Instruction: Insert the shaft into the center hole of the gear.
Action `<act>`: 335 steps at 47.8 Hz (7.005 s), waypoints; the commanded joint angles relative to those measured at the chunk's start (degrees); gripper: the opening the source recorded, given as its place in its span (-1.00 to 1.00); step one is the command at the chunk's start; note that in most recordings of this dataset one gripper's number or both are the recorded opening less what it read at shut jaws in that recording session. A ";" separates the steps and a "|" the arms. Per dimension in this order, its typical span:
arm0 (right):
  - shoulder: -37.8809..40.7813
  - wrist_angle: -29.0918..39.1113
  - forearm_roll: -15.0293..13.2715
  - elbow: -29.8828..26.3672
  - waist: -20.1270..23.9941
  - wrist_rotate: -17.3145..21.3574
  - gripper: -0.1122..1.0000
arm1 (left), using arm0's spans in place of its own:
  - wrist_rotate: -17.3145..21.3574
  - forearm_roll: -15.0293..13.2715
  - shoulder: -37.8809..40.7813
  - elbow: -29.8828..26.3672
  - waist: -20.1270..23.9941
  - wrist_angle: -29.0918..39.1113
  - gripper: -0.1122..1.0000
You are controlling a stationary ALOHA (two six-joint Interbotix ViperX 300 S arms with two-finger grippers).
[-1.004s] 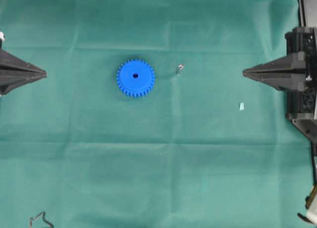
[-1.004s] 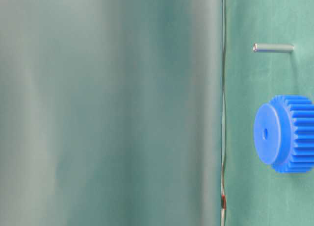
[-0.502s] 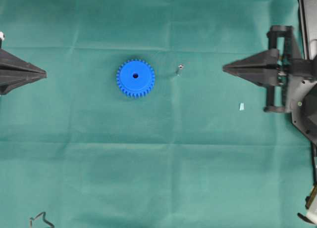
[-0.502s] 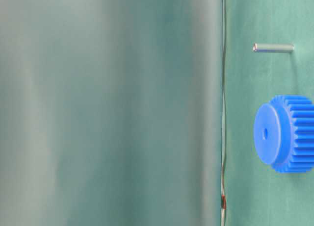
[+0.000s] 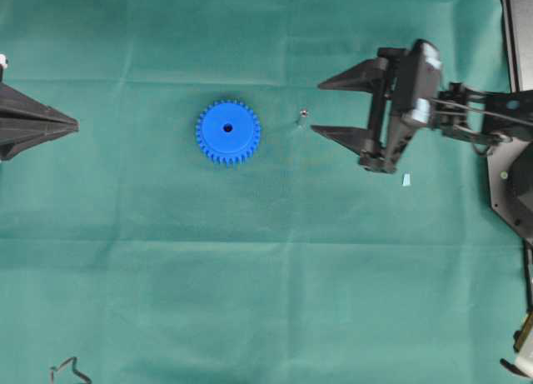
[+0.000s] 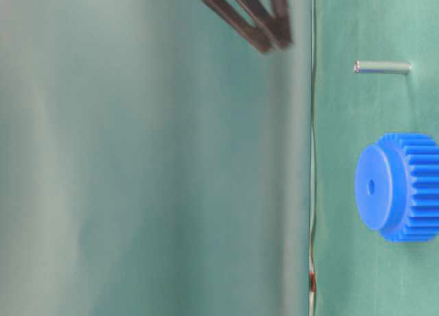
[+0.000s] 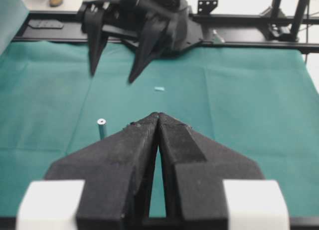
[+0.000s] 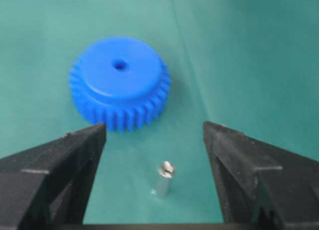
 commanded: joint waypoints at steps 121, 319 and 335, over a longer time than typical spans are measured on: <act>9.58 7.12 2.20 -17.58 2.81 1.23 -0.49 | -0.62 0.09 0.26 -1.23 0.44 1.76 -0.80; -4.04 6.94 2.90 -12.83 3.08 -1.14 0.58 | -0.62 0.09 0.18 -1.32 0.88 2.81 -0.80; -18.46 9.05 2.81 -3.87 3.08 -1.41 0.58 | -0.62 0.09 0.18 -1.32 0.88 2.90 -0.80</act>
